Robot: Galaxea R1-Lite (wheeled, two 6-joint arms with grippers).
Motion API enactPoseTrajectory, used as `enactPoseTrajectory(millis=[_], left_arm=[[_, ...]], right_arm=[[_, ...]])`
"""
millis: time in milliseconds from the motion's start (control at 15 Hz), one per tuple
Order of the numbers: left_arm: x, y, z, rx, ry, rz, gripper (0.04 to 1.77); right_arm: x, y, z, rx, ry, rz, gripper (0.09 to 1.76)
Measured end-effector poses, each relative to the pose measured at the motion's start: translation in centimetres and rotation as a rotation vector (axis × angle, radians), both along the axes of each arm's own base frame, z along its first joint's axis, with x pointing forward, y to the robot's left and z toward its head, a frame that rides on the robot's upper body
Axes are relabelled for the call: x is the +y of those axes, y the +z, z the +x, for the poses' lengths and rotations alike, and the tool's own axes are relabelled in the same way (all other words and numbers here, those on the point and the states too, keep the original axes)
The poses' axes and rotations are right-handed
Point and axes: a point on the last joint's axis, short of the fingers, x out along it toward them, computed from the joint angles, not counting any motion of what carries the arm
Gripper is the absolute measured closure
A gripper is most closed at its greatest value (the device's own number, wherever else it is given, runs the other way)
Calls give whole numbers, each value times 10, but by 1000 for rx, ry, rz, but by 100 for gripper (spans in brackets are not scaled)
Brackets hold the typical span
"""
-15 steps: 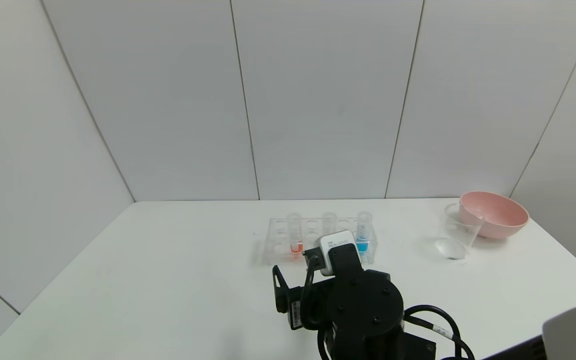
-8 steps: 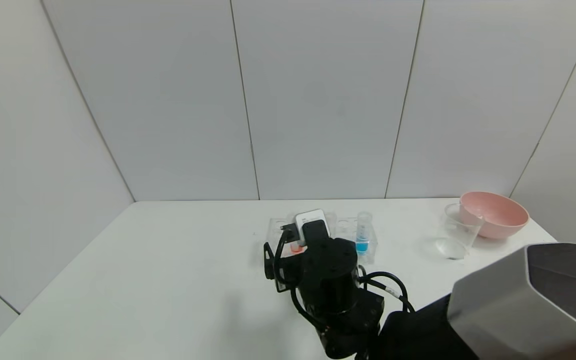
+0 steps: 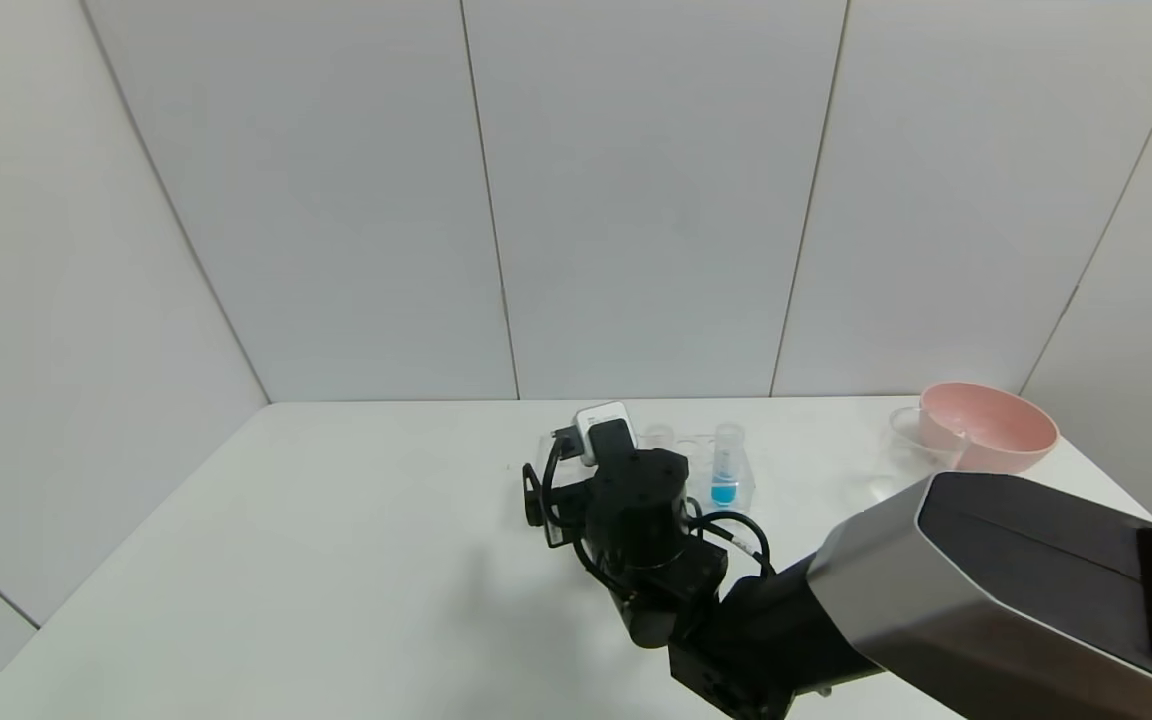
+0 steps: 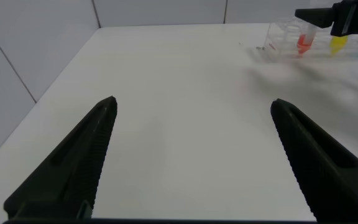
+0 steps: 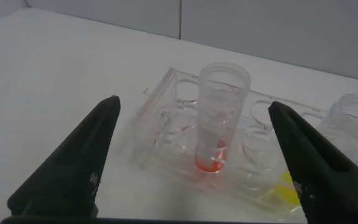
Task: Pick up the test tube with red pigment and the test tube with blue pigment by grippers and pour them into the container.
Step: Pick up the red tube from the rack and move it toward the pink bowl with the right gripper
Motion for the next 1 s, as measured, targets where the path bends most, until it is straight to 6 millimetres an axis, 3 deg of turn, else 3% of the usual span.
enactPoseTrajectory(millis=[333, 533, 800, 867, 1000], left_arm=[[0, 0, 0, 1, 0, 0, 5], [0, 0, 0, 0, 0, 0, 5], [0, 0, 0, 0, 0, 0, 5], [0, 0, 0, 1, 0, 0, 5], [0, 0, 0, 0, 0, 0, 5]], right_arm=[[-3, -4, 13, -8, -3, 13, 14], [-4, -5, 14, -8, -1, 13, 64], [-4, -5, 11, -3, 0, 7, 108], [-4, -4, 10, -3, -2, 7, 136], [-3, -2, 7, -3, 4, 5, 136]])
